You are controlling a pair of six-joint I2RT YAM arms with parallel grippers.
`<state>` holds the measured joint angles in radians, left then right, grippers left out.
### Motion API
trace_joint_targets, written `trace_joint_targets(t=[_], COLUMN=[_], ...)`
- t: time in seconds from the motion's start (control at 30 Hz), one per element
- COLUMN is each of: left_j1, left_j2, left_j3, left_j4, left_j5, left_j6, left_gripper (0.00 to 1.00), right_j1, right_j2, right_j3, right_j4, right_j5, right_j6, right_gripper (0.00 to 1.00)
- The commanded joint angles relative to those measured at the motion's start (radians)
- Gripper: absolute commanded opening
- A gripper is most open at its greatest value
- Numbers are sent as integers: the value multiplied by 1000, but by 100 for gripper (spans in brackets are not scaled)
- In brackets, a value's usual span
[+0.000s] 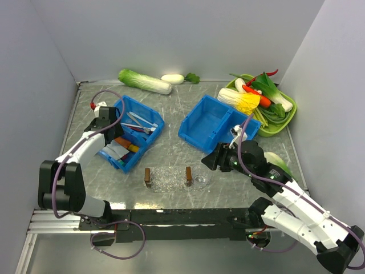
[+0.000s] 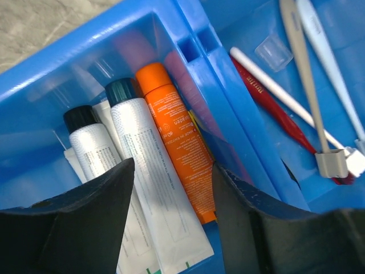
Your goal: Prepare toiletry sets of a toothbrush and toothpaste on the tray
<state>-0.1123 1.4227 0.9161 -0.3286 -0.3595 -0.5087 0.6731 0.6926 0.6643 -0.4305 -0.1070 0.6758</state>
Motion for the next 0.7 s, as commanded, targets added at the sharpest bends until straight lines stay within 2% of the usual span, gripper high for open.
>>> trace_joint_targets(t=[0.0, 0.3, 0.53, 0.67], left_j1=[3, 3, 3, 2], left_j2=[33, 51, 32, -30], left_j3=[49, 40, 32, 14], left_j4=[-23, -36, -64, -43], left_j5=[24, 94, 59, 45], left_j6=[18, -4, -8, -14], left_gripper=[60, 58, 57, 57], right_j1=[-9, -12, -10, -12], right_j2=[8, 27, 5, -11], right_j3=[-9, -6, -17, -23], right_j4=[39, 41, 21, 12], right_j5=[-8, -11, -2, 12], right_j6=[10, 16, 25, 27], right_gripper=[71, 71, 71, 72])
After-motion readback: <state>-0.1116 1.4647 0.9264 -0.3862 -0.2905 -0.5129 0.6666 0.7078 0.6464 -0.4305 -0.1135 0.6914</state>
